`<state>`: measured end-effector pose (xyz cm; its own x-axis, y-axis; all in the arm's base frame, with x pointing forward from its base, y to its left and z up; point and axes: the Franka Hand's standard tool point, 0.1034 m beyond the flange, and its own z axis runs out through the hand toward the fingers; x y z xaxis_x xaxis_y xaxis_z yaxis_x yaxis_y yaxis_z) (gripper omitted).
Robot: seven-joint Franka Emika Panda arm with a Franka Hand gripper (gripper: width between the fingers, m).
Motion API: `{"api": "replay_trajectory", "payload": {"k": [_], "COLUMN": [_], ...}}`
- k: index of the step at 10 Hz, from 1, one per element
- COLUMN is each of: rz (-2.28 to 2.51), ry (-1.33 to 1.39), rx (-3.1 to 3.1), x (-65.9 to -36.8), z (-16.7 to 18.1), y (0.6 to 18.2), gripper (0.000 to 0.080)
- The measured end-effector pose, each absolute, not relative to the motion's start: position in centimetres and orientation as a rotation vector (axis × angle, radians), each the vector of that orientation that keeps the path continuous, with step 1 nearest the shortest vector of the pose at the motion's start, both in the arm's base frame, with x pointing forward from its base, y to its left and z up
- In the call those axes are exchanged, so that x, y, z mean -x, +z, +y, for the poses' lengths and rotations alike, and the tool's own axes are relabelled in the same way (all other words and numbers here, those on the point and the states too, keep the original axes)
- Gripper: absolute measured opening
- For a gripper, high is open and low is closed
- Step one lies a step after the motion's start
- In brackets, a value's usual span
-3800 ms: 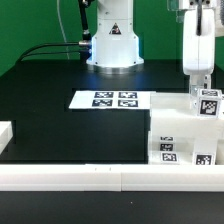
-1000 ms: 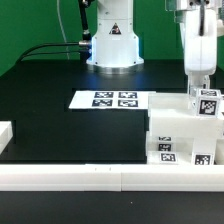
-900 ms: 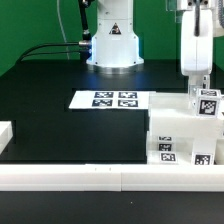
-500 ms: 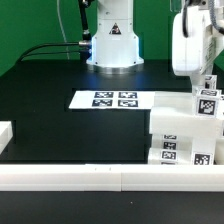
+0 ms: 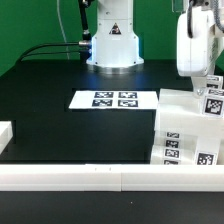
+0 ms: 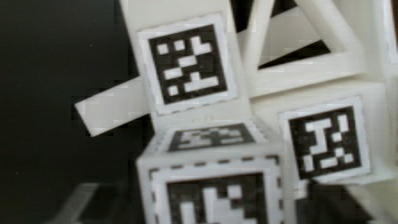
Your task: Assemble chair
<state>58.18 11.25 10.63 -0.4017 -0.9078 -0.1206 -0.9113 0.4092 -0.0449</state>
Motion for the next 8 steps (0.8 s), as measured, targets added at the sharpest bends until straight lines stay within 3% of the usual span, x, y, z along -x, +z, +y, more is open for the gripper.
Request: {"api": "replay_trajectory", "payload": {"k": [3,8], "rz": [2.457,1.888], "ry": [0.036,-0.033], "rx": [1.746,2.347], "x": [-58.2,-58.7], "z": [11.1,11.7], "y": [10.7,11.6], "gripper": [0.0646,0.0648]}}
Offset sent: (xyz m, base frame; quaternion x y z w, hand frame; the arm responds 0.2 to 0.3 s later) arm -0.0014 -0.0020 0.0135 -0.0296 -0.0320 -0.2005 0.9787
